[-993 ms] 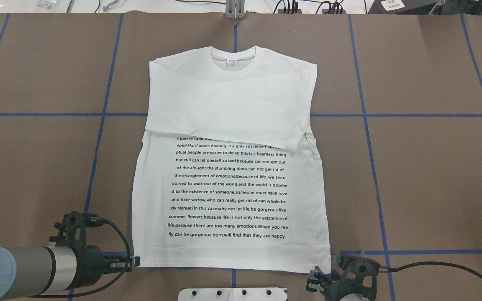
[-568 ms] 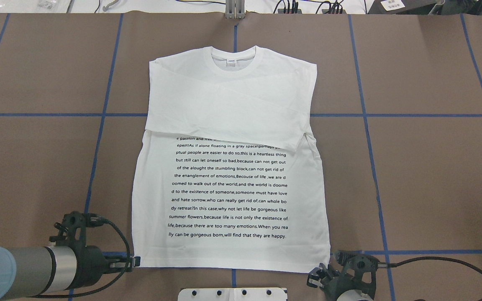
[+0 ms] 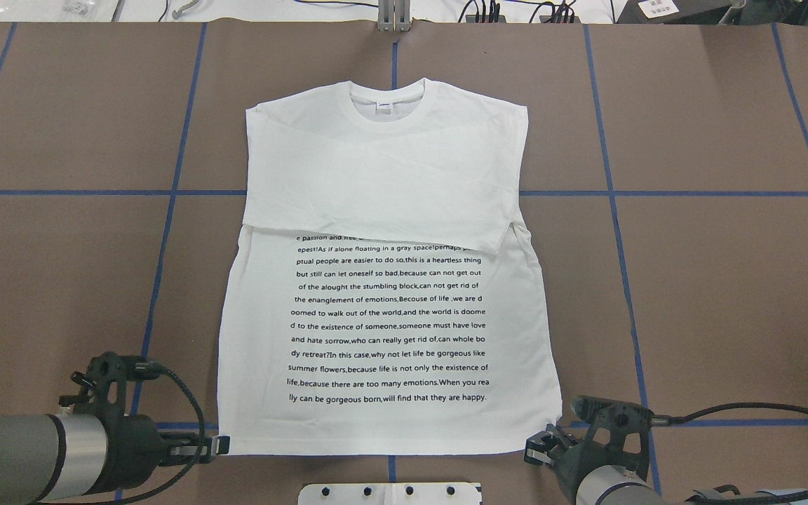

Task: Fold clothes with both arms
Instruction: 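Lift the hem with both grippers and fold it toward the collar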

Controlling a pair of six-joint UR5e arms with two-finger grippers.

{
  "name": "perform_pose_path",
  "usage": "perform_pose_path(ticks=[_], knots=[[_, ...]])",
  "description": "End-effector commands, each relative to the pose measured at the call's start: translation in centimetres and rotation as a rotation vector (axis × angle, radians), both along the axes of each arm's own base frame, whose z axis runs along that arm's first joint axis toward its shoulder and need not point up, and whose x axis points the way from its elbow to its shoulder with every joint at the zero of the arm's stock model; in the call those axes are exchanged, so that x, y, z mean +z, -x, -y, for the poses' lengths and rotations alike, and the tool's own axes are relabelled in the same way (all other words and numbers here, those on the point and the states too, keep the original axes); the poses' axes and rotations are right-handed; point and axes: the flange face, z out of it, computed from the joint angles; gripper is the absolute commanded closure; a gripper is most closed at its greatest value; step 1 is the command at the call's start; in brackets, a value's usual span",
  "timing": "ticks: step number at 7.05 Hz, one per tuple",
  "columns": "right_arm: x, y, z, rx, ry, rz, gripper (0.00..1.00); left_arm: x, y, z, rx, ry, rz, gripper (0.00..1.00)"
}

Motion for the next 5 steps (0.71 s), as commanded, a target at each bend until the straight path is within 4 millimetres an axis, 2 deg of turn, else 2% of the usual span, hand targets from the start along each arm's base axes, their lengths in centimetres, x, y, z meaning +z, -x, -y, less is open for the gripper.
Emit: perform_pose_path(ticks=[1,2,3,4,5], knots=[[-9.2,-11.4,0.1,-0.093,0.089,-0.002,1.0,-9.6,9.8,-2.0,0.089,0.029,-0.021,1.0],[-11.7,-12.1,1.2,-0.09,0.139,0.015,1.0,-12.6,13.7,-2.1,0.13,0.062,-0.001,1.0],[-13.5,-12.5,2.7,-0.096,0.155,0.012,1.0,-13.9,13.7,-0.9,0.113,0.045,-0.031,1.0],[-15.4,-12.5,4.6,-0.1,0.114,0.019,1.0,-13.6,13.3,1.1,0.084,-0.046,-0.001,1.0],[-16.2,-12.2,7.2,-0.088,0.08,0.005,1.0,-13.3,12.4,4.0,0.038,-0.114,0.054,1.0]])
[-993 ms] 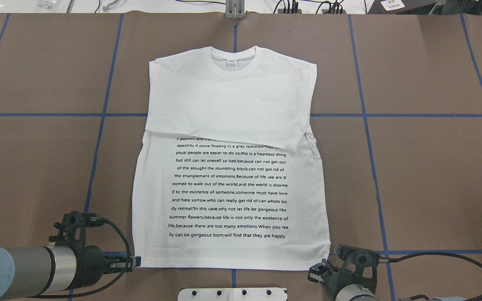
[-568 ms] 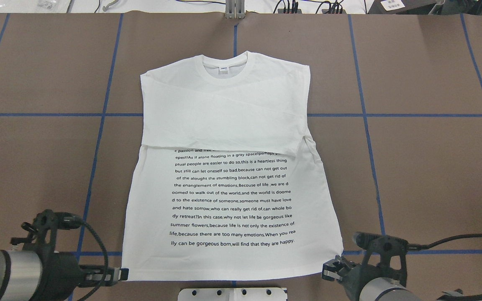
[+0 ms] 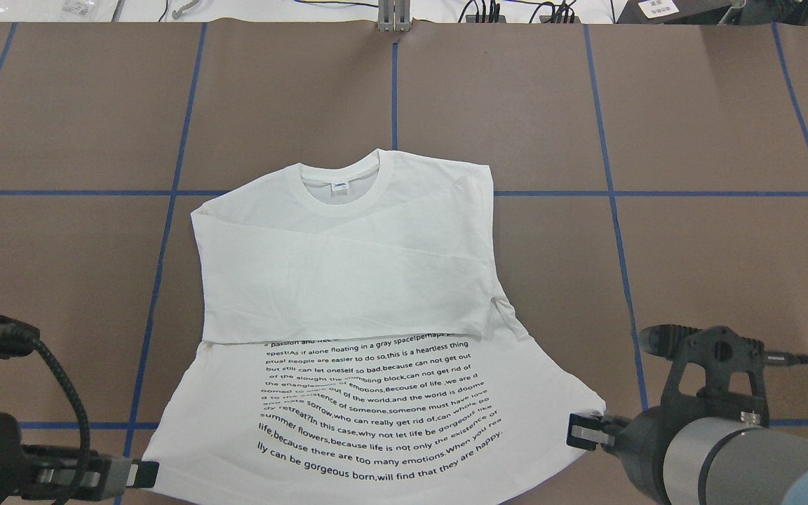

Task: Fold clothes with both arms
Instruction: 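Lift the hem with both grippers and fold it toward the collar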

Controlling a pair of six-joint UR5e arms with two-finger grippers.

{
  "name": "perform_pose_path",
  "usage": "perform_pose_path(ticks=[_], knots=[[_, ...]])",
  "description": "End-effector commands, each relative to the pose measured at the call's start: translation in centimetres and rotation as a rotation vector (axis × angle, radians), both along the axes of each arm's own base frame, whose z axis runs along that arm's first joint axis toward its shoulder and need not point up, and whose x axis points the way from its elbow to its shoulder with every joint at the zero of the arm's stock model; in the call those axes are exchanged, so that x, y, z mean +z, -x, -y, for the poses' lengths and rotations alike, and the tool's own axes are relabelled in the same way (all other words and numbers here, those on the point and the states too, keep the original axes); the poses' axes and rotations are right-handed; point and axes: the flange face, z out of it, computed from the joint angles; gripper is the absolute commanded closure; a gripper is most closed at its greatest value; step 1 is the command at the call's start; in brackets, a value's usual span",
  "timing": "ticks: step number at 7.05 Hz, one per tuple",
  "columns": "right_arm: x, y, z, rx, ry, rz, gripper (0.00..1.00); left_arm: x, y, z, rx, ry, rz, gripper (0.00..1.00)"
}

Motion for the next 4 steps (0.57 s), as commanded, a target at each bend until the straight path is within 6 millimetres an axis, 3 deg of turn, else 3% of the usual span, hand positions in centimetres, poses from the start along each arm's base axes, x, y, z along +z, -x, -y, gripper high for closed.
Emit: perform_pose_path(ticks=[1,2,3,4], knots=[[-2.4,-0.1,6.0,0.021,-0.078,-0.025,1.0,0.4,-1.2,7.4,-0.116,-0.139,0.119,1.0],[-2.8,0.3,9.7,0.031,-0.089,-0.062,1.0,1.2,-0.8,12.4,-0.182,-0.207,0.188,1.0],[-3.3,1.4,13.7,0.056,-0.1,-0.064,1.0,2.5,0.1,15.1,-0.229,-0.215,0.235,1.0],[-2.2,3.3,17.9,0.086,-0.09,-0.064,1.0,3.7,0.1,16.7,-0.253,-0.195,0.268,1.0]])
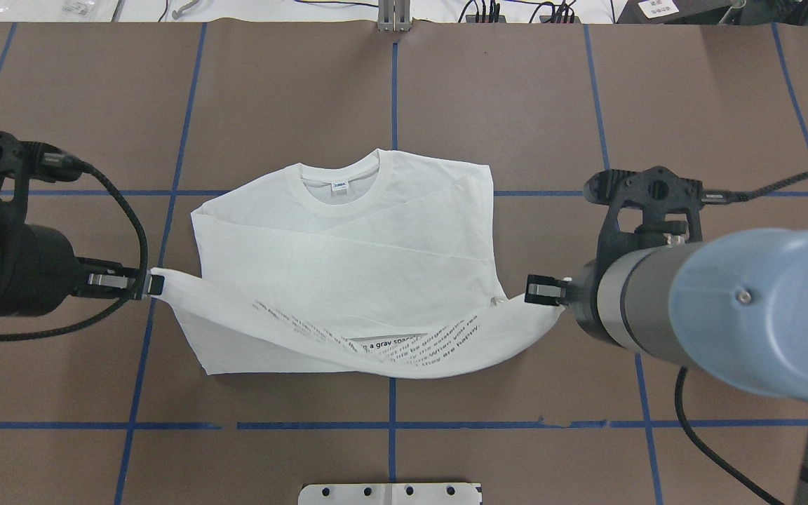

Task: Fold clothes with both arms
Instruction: 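Lift the hem with both grippers and fold it toward the collar, then release the hem and raise both grippers, moving the left gripper toward the shirt's side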

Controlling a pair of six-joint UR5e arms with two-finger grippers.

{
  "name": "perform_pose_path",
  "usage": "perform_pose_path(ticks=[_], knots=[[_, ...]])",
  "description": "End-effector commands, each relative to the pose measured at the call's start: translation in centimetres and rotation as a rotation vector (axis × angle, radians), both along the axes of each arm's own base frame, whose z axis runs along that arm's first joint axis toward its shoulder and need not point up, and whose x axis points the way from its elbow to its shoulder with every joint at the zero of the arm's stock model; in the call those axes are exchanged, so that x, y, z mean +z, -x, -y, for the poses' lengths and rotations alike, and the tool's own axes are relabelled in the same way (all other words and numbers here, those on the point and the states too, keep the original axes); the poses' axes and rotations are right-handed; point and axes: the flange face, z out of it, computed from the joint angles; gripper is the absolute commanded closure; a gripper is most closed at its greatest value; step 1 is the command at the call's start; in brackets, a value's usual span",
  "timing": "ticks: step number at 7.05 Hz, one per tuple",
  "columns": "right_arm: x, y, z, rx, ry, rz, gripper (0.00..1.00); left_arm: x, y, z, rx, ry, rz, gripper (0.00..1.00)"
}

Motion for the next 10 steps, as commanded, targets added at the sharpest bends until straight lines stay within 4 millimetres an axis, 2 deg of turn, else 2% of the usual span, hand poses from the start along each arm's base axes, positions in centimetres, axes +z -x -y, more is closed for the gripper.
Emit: perform_pose_path(ticks=[1,2,3,4,5,7,8,9,10], knots=[[2.3,3.7,8.3,0.041,-0.004,-0.019,1.0,1.8,-1.7,5.3,-0.057,0.018,0.067,1.0],[3.2,4.5,10.5,0.041,-0.029,-0.022,1.0,1.9,-5.4,8.7,-0.056,0.036,0.09,1.0],[3.8,5.5,12.3,0.032,-0.049,-0.029,1.0,2.4,-7.9,11.6,-0.024,-0.01,0.124,1.0],[3.7,7.4,14.6,0.042,-0.062,-0.018,1.0,4.2,-6.8,14.8,-0.036,-0.065,0.149,1.0],[3.6,10.4,16.9,0.043,-0.059,-0.021,1.0,7.0,-6.6,17.6,-0.038,-0.07,0.202,1.0],[5.4,13.9,19.5,0.045,-0.062,-0.025,1.0,12.5,-8.4,21.1,-0.029,-0.079,0.235,1.0],[6.7,14.4,20.8,0.047,-0.067,-0.033,1.0,15.5,-9.7,22.4,-0.028,-0.073,0.239,1.0],[7.0,14.6,22.2,0.049,-0.071,-0.05,1.0,17.2,-10.4,23.3,-0.031,-0.081,0.234,1.0],[8.3,15.1,23.2,0.045,-0.061,-0.08,1.0,17.8,-10.8,23.6,-0.029,-0.083,0.231,1.0]])
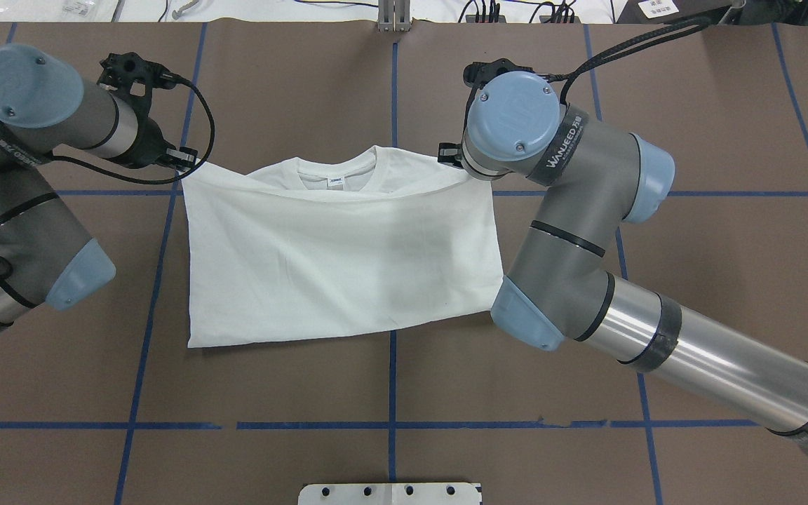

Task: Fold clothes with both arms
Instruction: 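Release the hem and raise both grippers, moving the left gripper toward the shirt's side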

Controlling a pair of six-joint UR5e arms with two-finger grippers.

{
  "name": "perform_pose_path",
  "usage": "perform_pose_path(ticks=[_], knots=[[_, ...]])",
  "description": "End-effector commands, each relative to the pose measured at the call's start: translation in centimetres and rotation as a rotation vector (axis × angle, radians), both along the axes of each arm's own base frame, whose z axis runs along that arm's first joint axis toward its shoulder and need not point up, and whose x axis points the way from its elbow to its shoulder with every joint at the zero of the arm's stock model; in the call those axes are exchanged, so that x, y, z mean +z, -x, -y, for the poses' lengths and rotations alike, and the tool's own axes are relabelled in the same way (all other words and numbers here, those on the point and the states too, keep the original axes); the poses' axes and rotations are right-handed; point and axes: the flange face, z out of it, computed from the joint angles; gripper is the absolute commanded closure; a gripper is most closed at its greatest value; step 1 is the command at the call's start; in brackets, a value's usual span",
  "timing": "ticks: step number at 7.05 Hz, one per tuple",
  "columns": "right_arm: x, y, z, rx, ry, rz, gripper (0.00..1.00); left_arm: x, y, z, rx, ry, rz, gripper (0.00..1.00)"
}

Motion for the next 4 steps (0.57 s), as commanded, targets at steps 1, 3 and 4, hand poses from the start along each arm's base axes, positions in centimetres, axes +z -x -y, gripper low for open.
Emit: perform_pose_path(ticks=[1,3,4], knots=[[1.9,1.1,1.9,-0.001,0.002,-0.027,1.0,1.5,-0.9,0.6,0.004,-0.005,-0.003,1.0],[3.1,2.3,2.7,0.013,-0.007,-0.004,0.27,1.4,-0.9,0.5,0.008,-0.007,-0.006,0.79],[3.6,2.8,3.1,0.016,-0.018,0.012,0.0,1.0,-0.7,0.3,0.009,-0.013,-0.013,0.01]])
